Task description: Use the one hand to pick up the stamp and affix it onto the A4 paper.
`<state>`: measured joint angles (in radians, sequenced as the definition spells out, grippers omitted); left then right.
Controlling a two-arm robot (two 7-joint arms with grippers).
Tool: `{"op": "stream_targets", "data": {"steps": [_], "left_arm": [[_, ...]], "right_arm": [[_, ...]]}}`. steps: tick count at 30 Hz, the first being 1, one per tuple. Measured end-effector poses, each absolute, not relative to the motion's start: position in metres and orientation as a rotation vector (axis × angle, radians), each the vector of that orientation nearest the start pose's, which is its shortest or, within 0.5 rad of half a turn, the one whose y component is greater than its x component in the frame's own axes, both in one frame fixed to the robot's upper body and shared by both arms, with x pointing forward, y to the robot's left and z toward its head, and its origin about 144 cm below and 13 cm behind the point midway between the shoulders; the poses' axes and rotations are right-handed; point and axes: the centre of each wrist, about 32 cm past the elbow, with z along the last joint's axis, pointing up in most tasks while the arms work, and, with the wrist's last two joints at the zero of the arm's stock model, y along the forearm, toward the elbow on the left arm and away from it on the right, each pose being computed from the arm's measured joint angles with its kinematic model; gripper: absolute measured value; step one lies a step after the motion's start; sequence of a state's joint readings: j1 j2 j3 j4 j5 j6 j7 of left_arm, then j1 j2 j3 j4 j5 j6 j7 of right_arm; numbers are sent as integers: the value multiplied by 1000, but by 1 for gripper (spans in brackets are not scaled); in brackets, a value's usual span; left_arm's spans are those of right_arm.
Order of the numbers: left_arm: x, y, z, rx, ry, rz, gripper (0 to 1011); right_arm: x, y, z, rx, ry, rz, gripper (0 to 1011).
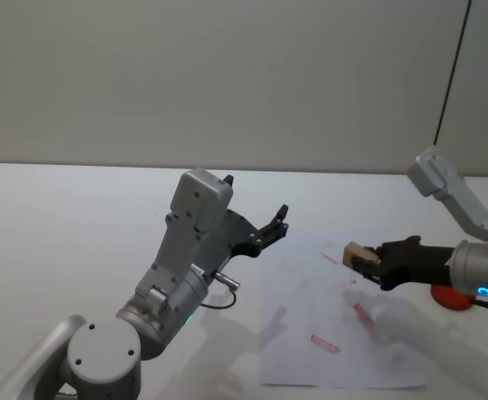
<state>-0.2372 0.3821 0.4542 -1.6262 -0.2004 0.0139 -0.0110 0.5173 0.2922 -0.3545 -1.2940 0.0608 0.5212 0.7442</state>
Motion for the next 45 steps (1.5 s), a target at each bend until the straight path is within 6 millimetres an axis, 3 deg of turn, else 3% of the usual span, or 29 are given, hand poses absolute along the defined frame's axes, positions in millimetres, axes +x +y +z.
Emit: {"op": "stream_targets", "data": {"steps": [15, 45], "left_arm": [[492, 198, 1204, 61, -268, 1124, 1002], [492, 198, 1204, 61, -268, 1124, 1002]], "right_arm": [[594, -218, 1240, -597, 122, -583, 217], [601, -197, 1229, -665, 154, -540, 217]]}}
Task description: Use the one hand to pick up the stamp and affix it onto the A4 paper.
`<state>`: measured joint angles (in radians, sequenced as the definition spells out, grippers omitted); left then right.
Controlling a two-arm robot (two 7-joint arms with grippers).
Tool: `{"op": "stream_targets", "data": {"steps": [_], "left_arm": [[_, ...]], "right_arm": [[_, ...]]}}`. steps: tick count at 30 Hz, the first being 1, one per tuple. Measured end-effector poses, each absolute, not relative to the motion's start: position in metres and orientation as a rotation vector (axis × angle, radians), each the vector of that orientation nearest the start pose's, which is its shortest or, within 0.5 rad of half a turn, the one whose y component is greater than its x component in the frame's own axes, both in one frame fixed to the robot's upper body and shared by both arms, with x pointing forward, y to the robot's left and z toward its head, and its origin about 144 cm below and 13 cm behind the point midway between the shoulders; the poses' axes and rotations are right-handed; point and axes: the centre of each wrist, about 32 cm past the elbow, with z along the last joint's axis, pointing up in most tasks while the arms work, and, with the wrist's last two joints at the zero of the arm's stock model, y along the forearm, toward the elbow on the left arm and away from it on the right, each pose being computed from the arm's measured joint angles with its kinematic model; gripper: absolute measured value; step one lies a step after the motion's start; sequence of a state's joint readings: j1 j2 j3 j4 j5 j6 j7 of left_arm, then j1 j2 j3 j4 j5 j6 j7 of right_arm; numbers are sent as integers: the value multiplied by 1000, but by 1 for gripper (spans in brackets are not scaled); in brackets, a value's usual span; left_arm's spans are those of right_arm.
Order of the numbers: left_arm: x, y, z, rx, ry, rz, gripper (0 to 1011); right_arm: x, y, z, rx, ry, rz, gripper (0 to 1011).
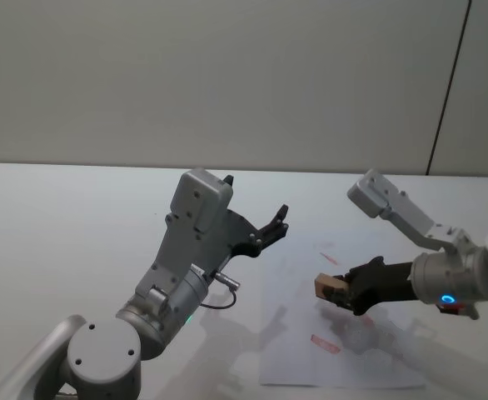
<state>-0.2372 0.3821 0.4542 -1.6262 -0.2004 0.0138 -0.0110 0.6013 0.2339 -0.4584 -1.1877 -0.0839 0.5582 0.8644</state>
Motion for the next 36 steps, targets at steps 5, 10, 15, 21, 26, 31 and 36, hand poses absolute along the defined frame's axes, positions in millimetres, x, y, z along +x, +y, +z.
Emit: {"op": "stream_targets", "data": {"steps": [5, 10, 15, 21, 26, 31, 36], "left_arm": [[492, 198, 1204, 61, -268, 1124, 1002], [492, 198, 1204, 61, -268, 1124, 1002], [492, 198, 1204, 61, -268, 1124, 1002], [492, 198, 1204, 61, -268, 1124, 1002], [492, 198, 1204, 61, -268, 1124, 1002], [492, 198, 1204, 61, -268, 1124, 1002], [492, 198, 1204, 61, -268, 1124, 1002]], "right_arm": [[601, -195, 1229, -678, 161, -530, 217], [601, -192, 1228, -690, 167, -523, 217], [601, -190, 1227, -697, 172, -519, 217], [602, -187, 1226, -704, 177, -516, 217], [602, -186, 1225, -709, 181, -514, 217], [602, -184, 1224, -715, 186, -515, 217], [602, -184, 1222, -721, 190, -516, 217]]}}
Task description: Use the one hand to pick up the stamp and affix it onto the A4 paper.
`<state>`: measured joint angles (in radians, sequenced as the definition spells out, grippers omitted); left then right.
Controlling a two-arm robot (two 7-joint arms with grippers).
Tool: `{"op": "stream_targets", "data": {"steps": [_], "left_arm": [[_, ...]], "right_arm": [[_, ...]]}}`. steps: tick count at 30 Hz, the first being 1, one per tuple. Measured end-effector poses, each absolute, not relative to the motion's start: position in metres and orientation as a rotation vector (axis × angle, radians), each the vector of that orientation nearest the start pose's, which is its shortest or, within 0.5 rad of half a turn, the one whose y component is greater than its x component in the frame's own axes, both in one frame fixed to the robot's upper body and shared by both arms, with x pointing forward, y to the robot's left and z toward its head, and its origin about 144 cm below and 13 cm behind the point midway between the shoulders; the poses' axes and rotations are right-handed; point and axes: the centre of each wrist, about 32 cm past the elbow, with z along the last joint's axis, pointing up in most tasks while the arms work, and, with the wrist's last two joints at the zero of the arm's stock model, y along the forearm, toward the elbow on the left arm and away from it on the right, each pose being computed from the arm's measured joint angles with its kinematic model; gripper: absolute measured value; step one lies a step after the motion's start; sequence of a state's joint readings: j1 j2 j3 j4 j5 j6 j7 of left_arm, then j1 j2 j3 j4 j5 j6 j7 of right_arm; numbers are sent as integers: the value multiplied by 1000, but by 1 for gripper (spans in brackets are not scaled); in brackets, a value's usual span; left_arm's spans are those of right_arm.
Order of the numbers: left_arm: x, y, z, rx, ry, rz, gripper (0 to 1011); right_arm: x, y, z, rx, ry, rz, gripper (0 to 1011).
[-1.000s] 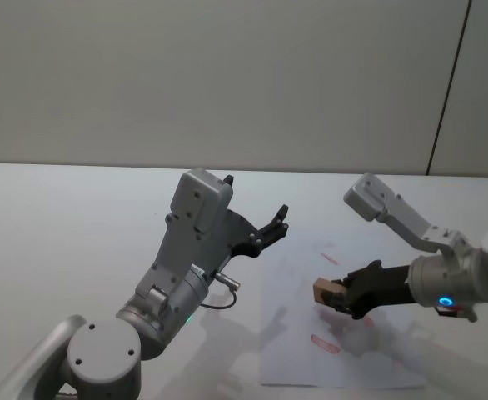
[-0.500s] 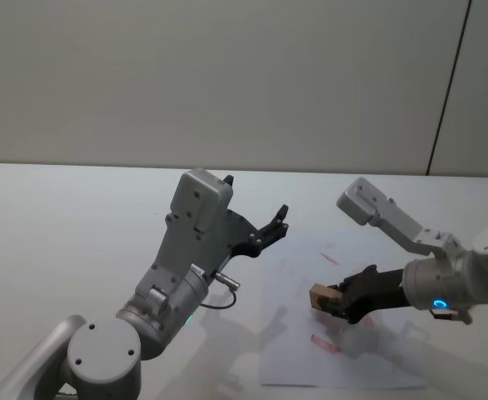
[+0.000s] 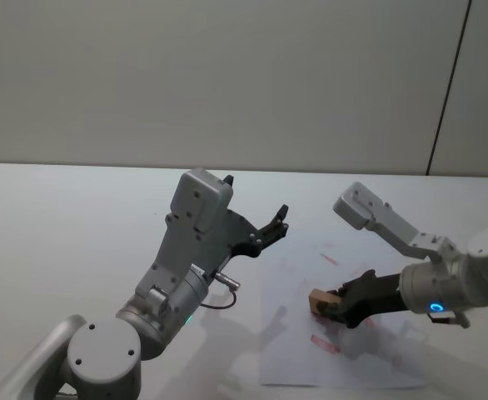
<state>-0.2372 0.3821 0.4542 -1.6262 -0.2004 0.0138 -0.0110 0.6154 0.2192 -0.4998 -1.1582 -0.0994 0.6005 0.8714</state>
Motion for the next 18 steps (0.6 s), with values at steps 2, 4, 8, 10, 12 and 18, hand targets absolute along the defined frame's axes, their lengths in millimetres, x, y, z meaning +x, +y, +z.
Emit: {"op": "stream_targets", "data": {"steps": [2, 4, 8, 10, 12, 18], "left_arm": [[492, 198, 1204, 61, -268, 1124, 1002], [492, 198, 1204, 61, -268, 1124, 1002], [492, 198, 1204, 61, -268, 1124, 1002], [492, 198, 1204, 61, -268, 1124, 1002], [492, 198, 1204, 61, -268, 1124, 1002], [492, 198, 1204, 61, -268, 1124, 1002]], "right_arm": [[602, -183, 1221, -724, 193, -516, 217], [602, -183, 1221, -727, 195, -516, 217], [602, -183, 1220, -731, 198, -517, 217], [602, -183, 1219, -733, 199, -517, 217], [602, -183, 1219, -734, 200, -518, 217], [602, -184, 1218, -737, 202, -519, 217]]}}
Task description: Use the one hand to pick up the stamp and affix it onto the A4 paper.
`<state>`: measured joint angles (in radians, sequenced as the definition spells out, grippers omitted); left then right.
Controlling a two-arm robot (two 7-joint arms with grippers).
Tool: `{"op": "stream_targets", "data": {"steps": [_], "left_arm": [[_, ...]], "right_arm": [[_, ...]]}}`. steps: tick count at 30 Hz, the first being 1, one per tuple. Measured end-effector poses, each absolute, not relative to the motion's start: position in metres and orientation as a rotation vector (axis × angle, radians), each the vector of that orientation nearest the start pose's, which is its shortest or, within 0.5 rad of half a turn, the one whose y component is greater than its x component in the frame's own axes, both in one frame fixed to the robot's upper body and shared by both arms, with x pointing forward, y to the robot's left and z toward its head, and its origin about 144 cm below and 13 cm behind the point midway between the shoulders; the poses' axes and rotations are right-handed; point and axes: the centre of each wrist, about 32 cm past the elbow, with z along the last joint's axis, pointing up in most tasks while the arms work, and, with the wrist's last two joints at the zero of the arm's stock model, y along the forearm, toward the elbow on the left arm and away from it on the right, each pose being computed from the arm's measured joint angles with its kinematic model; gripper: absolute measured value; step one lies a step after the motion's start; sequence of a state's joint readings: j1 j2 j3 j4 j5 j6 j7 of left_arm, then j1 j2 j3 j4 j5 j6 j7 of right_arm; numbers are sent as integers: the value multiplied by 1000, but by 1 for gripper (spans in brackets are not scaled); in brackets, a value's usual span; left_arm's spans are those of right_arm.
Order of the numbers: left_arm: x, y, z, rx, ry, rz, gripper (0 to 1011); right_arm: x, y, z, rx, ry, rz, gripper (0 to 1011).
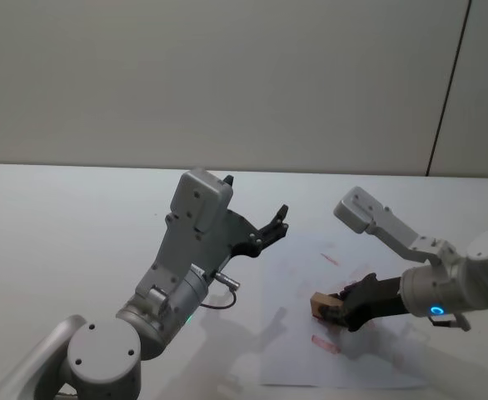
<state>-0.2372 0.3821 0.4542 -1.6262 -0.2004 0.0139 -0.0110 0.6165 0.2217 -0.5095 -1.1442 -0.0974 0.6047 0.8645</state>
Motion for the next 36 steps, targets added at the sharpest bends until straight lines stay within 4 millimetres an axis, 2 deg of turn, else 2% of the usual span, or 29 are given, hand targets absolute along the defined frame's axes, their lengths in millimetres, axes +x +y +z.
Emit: {"op": "stream_targets", "data": {"steps": [36], "left_arm": [[492, 198, 1204, 61, -268, 1124, 1002]], "right_arm": [[595, -194, 1204, -722, 213, -539, 217]]}}
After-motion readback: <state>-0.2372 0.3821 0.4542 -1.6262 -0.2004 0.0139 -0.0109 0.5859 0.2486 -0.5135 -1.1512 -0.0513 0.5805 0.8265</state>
